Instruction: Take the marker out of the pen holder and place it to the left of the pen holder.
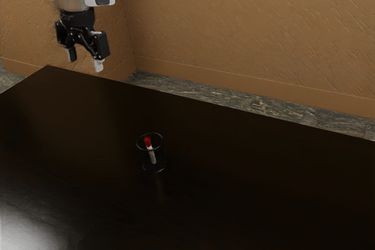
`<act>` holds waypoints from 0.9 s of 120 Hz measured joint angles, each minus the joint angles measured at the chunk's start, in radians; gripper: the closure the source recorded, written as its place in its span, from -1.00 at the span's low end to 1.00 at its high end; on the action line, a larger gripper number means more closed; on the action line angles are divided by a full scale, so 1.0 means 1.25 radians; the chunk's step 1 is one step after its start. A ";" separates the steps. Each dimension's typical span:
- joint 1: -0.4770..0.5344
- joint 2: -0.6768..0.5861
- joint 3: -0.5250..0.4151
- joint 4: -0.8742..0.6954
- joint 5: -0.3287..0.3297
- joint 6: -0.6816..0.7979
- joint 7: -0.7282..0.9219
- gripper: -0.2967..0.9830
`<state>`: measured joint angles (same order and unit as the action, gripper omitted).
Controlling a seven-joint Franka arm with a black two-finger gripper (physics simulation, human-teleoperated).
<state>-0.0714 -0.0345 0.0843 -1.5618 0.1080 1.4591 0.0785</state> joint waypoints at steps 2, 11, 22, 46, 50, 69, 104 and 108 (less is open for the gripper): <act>-0.002 0.000 0.000 -0.002 0.000 0.004 0.000 -0.54; -0.012 0.001 0.000 -0.007 0.001 0.018 0.002 -0.54; -0.021 0.014 0.001 -0.020 0.002 0.040 0.003 -0.54; -0.033 0.067 0.001 -0.182 -0.018 0.180 0.003 -0.54; -0.036 0.074 0.001 -0.196 -0.018 0.209 0.002 -0.54; -0.073 0.092 0.000 -0.272 -0.026 0.332 0.001 -0.54; -0.086 0.112 0.002 -0.358 -0.081 0.498 -0.022 -0.54; -0.083 0.117 0.003 -0.364 -0.083 0.509 -0.025 -0.54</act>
<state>-0.1751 0.1119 0.0876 -2.0169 0.0047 2.0959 0.0473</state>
